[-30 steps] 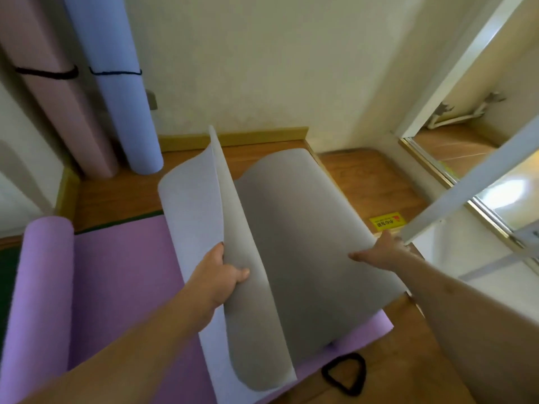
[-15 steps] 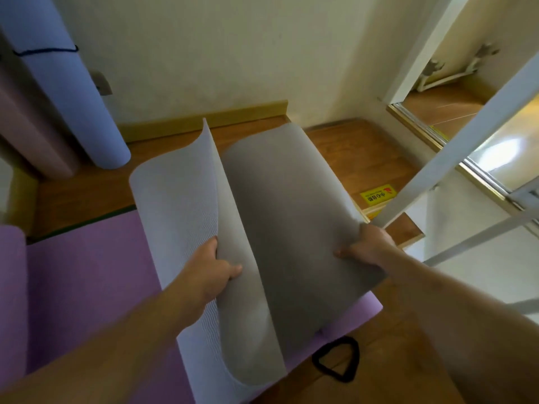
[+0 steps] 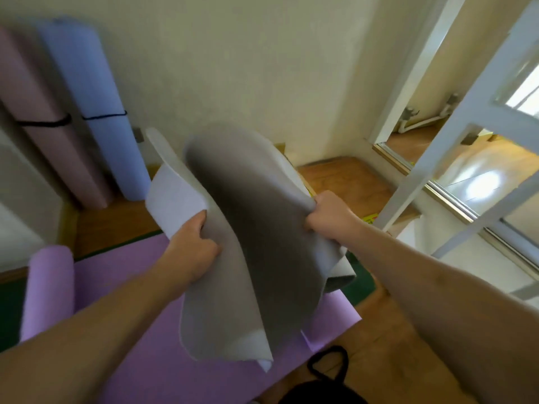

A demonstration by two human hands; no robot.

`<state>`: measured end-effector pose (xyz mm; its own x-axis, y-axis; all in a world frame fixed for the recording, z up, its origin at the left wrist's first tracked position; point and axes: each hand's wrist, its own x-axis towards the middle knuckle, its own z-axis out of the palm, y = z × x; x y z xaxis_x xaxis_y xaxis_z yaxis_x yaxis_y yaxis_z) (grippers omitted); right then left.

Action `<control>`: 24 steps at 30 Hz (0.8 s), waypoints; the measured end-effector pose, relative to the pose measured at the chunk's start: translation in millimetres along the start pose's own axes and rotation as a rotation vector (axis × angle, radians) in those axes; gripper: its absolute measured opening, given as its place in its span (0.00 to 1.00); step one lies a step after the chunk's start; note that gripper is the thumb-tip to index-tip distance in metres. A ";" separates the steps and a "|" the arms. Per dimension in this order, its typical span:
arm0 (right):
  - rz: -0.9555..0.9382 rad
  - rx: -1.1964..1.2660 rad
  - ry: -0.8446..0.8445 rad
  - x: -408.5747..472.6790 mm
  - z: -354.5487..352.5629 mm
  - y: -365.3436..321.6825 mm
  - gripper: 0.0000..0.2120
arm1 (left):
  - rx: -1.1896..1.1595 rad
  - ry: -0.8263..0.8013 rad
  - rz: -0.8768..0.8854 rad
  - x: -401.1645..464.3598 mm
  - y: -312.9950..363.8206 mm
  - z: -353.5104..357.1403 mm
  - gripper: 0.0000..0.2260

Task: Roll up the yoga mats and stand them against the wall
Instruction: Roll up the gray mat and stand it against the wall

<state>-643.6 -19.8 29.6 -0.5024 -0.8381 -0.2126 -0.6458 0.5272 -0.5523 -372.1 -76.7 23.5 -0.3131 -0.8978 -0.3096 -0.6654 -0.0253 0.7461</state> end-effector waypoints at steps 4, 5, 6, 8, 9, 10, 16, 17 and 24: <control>-0.095 0.364 -0.062 -61.3 -33.5 -81.1 0.12 | 0.042 0.069 0.220 -48.3 47.9 -80.2 0.24; -0.131 0.494 -0.070 -78.1 -39.5 -101.6 0.13 | 0.061 0.096 0.281 -61.8 61.5 -101.8 0.23; -0.168 0.630 -0.088 -96.9 -43.4 -123.0 0.13 | 0.089 0.122 0.334 -76.3 75.5 -123.2 0.22; -0.223 0.865 -0.146 -136.0 -47.3 -164.2 0.12 | 0.184 0.174 0.432 -107.7 103.8 -165.8 0.20; -0.243 0.966 -0.172 -153.8 -47.0 -181.8 0.13 | 0.256 0.208 0.473 -123.2 116.8 -187.0 0.19; -0.263 1.060 -0.198 -169.5 -45.2 -197.6 0.14 | 0.342 0.239 0.501 -140.8 129.1 -208.0 0.19; -0.234 1.487 -0.366 -247.4 21.4 -277.4 0.19 | 0.622 0.219 0.640 -242.6 158.9 -303.7 0.11; -0.210 1.513 -0.404 -261.6 44.9 -290.1 0.18 | 0.635 0.201 0.651 -255.8 157.1 -311.0 0.11; -0.039 0.503 -0.817 -331.7 187.1 -314.0 0.20 | 0.677 0.047 0.471 -279.3 62.9 -322.2 0.22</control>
<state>-166.6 66.5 122.8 0.1930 -0.7929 -0.5779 -0.2358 0.5343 -0.8118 -108.1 30.8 346.9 -0.6430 -0.7657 -0.0172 -0.7403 0.6156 0.2700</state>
